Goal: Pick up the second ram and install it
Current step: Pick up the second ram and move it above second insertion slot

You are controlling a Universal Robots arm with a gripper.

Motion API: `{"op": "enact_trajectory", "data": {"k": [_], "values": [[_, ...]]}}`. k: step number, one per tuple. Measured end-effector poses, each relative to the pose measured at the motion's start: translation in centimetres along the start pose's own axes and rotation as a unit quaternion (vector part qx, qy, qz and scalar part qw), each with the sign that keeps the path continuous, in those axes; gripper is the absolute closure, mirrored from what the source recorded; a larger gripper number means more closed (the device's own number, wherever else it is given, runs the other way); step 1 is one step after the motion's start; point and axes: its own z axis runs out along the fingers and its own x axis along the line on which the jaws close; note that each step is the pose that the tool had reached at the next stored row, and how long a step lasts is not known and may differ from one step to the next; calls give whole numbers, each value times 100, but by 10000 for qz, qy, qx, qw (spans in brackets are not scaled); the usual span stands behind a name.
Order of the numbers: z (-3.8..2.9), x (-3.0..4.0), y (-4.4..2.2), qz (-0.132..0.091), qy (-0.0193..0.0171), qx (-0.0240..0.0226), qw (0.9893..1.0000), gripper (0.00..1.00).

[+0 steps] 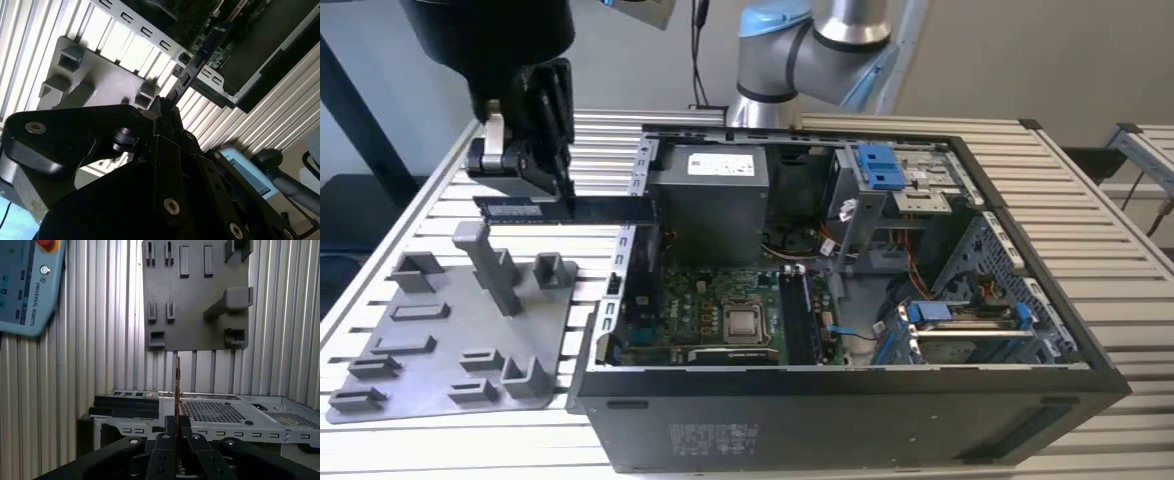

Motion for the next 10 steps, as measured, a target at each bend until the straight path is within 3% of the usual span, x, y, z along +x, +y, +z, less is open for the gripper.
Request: {"op": "enact_trajectory", "data": {"k": [10], "values": [[1,6,-395,0,0,-4,10000,86]]}}
